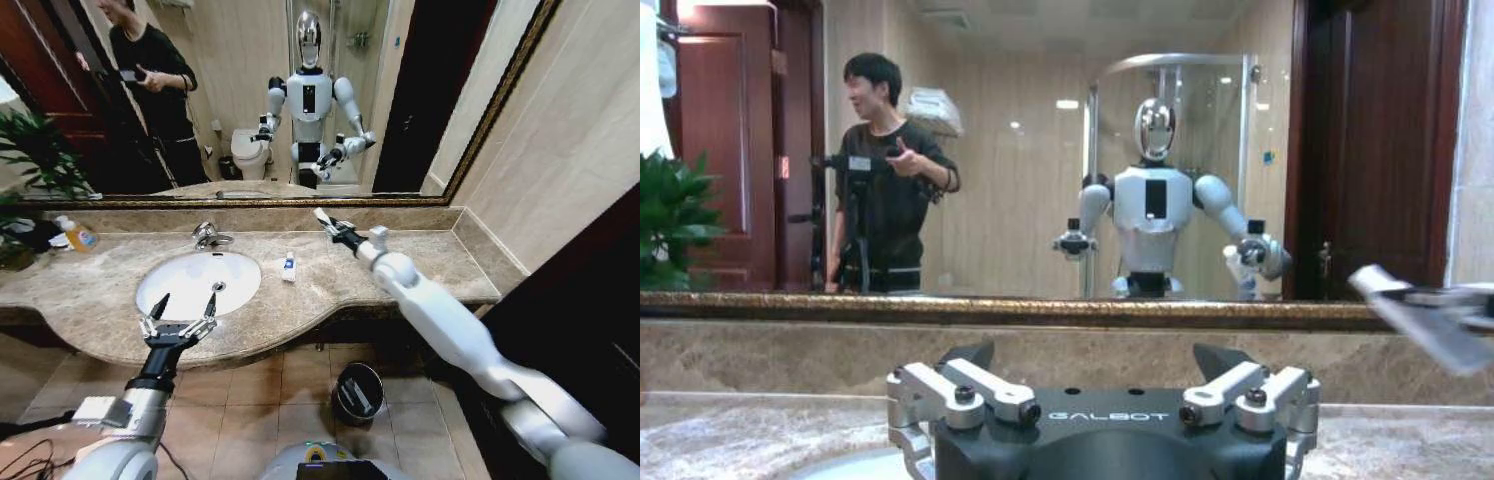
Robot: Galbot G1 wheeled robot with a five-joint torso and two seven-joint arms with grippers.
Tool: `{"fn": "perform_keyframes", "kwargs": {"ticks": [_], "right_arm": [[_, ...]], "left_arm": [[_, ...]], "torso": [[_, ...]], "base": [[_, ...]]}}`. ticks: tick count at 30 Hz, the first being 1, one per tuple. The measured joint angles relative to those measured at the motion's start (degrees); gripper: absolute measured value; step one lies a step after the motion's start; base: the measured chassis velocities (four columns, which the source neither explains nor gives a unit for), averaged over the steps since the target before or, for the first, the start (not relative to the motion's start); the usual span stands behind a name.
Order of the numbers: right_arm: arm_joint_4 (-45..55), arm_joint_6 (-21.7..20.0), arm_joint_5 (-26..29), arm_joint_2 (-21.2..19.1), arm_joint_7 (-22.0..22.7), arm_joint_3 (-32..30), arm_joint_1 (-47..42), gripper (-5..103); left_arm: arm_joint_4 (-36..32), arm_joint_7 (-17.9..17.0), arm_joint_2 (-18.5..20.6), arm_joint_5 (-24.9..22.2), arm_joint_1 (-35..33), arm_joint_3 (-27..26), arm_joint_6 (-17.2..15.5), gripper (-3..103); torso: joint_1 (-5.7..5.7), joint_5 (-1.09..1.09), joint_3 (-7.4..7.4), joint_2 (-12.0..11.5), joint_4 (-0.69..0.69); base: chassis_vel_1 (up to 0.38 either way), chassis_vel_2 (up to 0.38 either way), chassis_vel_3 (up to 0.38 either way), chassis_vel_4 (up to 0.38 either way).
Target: Pick up the trash from the sink and place it in the trash bin.
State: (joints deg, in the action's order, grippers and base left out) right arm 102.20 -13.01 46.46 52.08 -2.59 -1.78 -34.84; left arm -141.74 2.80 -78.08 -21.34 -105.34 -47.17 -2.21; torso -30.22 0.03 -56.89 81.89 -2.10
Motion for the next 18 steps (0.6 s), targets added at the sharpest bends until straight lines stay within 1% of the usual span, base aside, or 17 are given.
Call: {"fn": "perform_keyframes", "kwargs": {"ticks": [1,2,3,6,7,8,10,12,13,15,18], "right_arm": [[3.53,-0.28,0.77,-2.41,-0.26,-3.18,-3.95,22],[6.04,-0.49,1.16,-3.89,-0.46,-5.67,-7.38,22],[6.04,-0.49,1.16,-3.89,-0.46,-5.67,-7.38,22],[12.05,-0.56,1.51,-6.87,-0.42,-11.5,-17.8,22],[13.86,-0.44,1.43,-7.24,0.07,-12.52,-20.63,22],[15.0,-0.41,1.38,-7.39,0.87,-12.92,-22.0,22],[15.94,-0.37,1.36,-7.57,1.71,-13.14,-23.04,22],[19.14,-0.41,1.76,-8.15,4.7,-14.34,-26.05,22],[19.14,-0.41,1.76,-8.15,4.7,-14.34,-26.05,22],[21.91,-0.56,1.92,-8.11,6.13,-15.33,-28.62,22],[23.81,-0.77,1.54,-7.43,6.28,-15.25,-30.44,22]], "left_arm": [[0.0,-0.01,0.0,0.0,0.0,0.0,0.0,100],[0.0,0.0,0.0,0.0,0.0,-0.01,0.0,100],[0.0,0.0,0.0,0.0,0.0,-0.01,0.0,100],[0.0,0.03,0.0,0.0,0.0,0.0,0.0,100],[0.0,0.03,0.0,0.0,0.0,0.0,0.0,100],[0.0,0.02,0.0,0.0,0.0,0.0,0.0,100],[0.0,0.02,0.0,0.0,0.0,0.0,0.0,100],[0.0,0.0,0.0,0.0,0.0,-0.01,0.0,100],[0.0,0.0,0.0,0.0,0.0,-0.01,0.0,100],[0.0,0.0,0.0,0.0,0.0,0.0,0.0,100],[0.0,0.0,0.0,0.0,0.0,0.0,0.0,100]], "torso": [[0.0,-0.01,0.0,0.0,-0.01],[0.0,-0.01,0.0,0.0,-0.01],[0.0,-0.01,0.0,0.0,-0.01],[0.01,0.0,0.01,0.0,0.03],[0.01,0.0,0.01,0.01,0.03],[0.01,0.01,0.01,0.0,0.01],[0.01,0.0,0.0,0.0,0.0],[0.0,-0.02,0.0,0.0,-0.02],[0.0,-0.02,0.0,0.0,-0.02],[-0.01,-0.03,0.0,0.0,0.0],[0.0,-0.01,0.0,0.0,-0.01]], "base": [[0.0,0.0,0.0,0.0],[0.0,0.0,0.0,0.0],[0.0,0.0,0.0,0.0],[0.0,0.0,0.0,0.0],[0.0,0.0,0.0,0.0],[0.0,0.0,0.0,0.0],[0.0,0.0,0.0,0.0],[0.0,0.0,0.0,0.0],[0.0,0.0,0.0,0.0],[0.0,0.0,0.0,0.0],[0.0,0.0,0.0,0.0]]}}
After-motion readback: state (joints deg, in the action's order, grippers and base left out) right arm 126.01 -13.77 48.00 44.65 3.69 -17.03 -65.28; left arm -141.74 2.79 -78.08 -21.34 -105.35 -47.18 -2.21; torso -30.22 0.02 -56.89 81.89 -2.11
